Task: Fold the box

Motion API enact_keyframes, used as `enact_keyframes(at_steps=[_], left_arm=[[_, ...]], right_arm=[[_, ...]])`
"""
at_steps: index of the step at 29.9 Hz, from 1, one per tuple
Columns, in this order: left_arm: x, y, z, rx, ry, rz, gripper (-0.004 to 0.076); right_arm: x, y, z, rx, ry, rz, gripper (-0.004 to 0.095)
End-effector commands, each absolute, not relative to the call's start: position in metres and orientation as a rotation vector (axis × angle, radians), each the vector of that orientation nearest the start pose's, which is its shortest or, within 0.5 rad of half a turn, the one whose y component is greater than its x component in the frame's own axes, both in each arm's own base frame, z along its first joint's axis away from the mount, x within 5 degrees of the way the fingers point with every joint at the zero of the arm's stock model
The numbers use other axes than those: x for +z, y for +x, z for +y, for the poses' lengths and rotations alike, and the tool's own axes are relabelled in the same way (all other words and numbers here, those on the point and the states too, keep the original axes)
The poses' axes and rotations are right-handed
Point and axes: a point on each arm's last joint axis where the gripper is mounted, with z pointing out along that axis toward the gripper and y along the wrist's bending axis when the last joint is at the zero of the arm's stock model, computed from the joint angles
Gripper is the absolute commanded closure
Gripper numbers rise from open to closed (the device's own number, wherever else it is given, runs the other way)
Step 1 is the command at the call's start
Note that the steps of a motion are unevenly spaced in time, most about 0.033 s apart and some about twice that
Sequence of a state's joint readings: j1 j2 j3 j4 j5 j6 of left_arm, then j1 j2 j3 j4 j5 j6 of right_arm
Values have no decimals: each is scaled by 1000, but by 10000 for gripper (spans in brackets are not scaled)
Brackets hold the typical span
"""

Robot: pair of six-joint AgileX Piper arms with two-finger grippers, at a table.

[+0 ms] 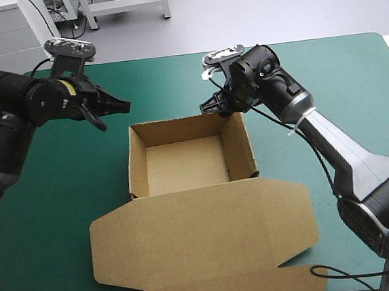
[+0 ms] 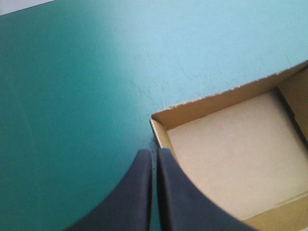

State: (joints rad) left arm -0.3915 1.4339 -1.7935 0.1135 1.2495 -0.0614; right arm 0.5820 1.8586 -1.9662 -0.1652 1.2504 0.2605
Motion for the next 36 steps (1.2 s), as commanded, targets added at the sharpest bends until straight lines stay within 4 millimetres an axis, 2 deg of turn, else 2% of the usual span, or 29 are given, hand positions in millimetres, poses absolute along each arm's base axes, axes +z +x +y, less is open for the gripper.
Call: enact_keyframes(at_steps=[1, 5, 9, 14, 16, 19, 21, 23, 28, 31, 33, 36], left_arm=[[477, 224, -84, -88, 384, 2338, 731], [453, 198, -73, -72, 404, 2402, 731], [415, 176, -64, -48, 430, 2487, 731], [372, 145, -55, -86, 441, 2545, 731], [358, 135, -54, -131, 440, 2552, 731], [337, 118, -51, -185, 438, 2580, 731], [327, 109, -48, -189, 439, 2593, 731], [318, 101, -44, -185, 436, 2602, 731], [306, 87, -38, -192, 420, 2604, 731], [307, 81, -36, -191, 420, 2598, 731], [308, 79, -35, -195, 405, 2598, 731], [307, 76, -34, -192, 402, 2619, 731]], right_arm=[[385, 340, 189, 117, -359, 2574, 399], [367, 341, 185, 166, -335, 2658, 399], [347, 341, 187, 158, -363, 2722, 399], [322, 342, 198, 247, -488, 2797, 409], [312, 344, 200, 226, -564, 2808, 464], [303, 346, 198, 187, -591, 2825, 601], [301, 346, 199, 182, -592, 2830, 744], [301, 347, 198, 168, -591, 2828, 934], [303, 351, 189, 29, -525, 2808, 926], [314, 352, 178, -79, -487, 2759, 926], [321, 353, 168, -91, -453, 2744, 926], [334, 358, 139, -89, -348, 2731, 927]])
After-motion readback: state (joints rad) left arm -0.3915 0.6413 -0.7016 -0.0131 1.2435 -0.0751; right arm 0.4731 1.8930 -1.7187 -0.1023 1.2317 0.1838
